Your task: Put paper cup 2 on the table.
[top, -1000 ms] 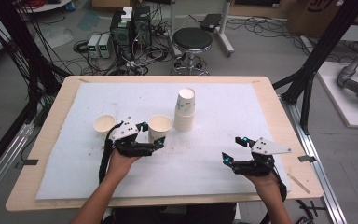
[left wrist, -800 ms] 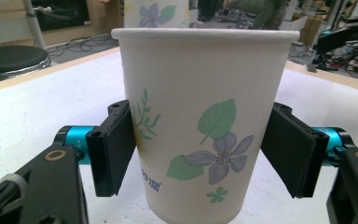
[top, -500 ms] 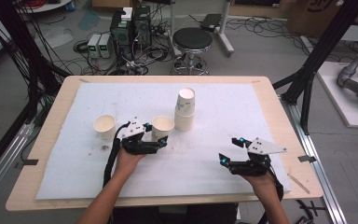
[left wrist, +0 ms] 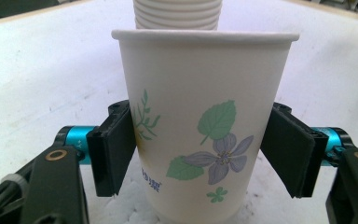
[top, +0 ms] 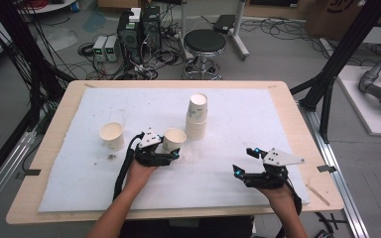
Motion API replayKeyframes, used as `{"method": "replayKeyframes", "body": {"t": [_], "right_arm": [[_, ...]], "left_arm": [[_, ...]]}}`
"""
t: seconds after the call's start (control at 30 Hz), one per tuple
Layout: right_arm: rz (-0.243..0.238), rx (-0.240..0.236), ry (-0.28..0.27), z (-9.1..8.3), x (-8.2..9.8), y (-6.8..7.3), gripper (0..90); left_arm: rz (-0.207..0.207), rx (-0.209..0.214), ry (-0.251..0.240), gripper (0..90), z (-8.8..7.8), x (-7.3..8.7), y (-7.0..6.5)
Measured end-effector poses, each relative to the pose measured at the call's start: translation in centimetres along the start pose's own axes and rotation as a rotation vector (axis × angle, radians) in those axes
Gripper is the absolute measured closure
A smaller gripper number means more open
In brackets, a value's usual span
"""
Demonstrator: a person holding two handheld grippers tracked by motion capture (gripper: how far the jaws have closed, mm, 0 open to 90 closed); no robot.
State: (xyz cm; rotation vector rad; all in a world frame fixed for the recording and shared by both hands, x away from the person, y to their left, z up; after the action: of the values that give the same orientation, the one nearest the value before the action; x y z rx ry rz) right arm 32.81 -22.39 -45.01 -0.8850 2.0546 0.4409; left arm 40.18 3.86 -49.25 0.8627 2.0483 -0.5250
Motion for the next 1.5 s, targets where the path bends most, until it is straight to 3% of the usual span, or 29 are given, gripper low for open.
{"method": "replayKeyframes", "body": {"t": [0.13, 0.43, 0.53, 0.63, 0.87, 0.9, 1.1, 1.17, 1.33, 1.37, 1.5], "right_arm": [[-0.001, 0.0, 0.0, 0.0, 0.0, 0.0, 21.6], [-0.004, 0.002, 0.006, 0.0, 0.1, 0.1, 21.6], [-0.004, -0.001, 0.008, 0.0, 0.2, 0.1, 21.6], [0.0, 0.0, 0.005, -0.1, 0.2, 0.1, 21.6], [0.001, 0.001, 0.01, -0.1, 0.3, 0.1, 21.7], [0.0, 0.003, 0.01, -0.1, 0.3, 0.0, 21.6], [0.007, 0.013, 0.009, -0.3, 0.5, -0.2, 21.6], [0.001, 0.027, 0.013, -0.3, 0.6, -0.4, 21.6], [0.007, 0.051, 0.013, -0.6, 1.0, -0.8, 21.6], [0.01, 0.055, 0.012, -0.7, 1.1, -0.9, 21.6], [0.014, 0.069, 0.007, -0.9, 1.2, -1.3, 21.5]], "left_arm": [[0.003, -0.017, 0.028, 30.0, -0.2, 0.4, 0.0], [0.006, -0.004, 0.064, 29.1, -0.7, 1.2, -0.2], [-0.017, -0.005, 0.067, 17.3, -0.9, 1.3, -0.3], [0.006, -0.013, 0.068, 16.3, -1.5, 1.5, -0.4], [0.001, -0.009, 0.003, 16.2, -3.6, 0.9, -0.1], [-0.002, 0.002, -0.034, 16.2, -4.6, 0.6, -0.1], [0.016, 0.014, -0.119, 16.2, -7.1, -0.4, -0.1], [0.021, 0.024, -0.183, 16.2, -9.0, -1.0, 0.1], [0.025, -0.004, -0.245, 15.8, -11.3, -0.9, 1.0], [0.013, -0.019, -0.272, 15.8, -12.3, -0.6, 1.7], [-0.02, -0.05, -0.305, 15.7, -14.0, 0.2, 3.0]]}}
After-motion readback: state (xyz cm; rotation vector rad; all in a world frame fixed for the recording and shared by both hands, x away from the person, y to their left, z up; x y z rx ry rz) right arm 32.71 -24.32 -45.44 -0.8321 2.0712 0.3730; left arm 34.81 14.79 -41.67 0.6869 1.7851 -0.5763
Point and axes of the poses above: each handheld gripper's, and its own axes: z roughly forward along the jaws, x roughly out of its underside, y roughly to its left, the point moved 9 cm from there along z, roughly forward along the jaws, and after that the axes turned 10 degrees about y, right-handed, at the moved point
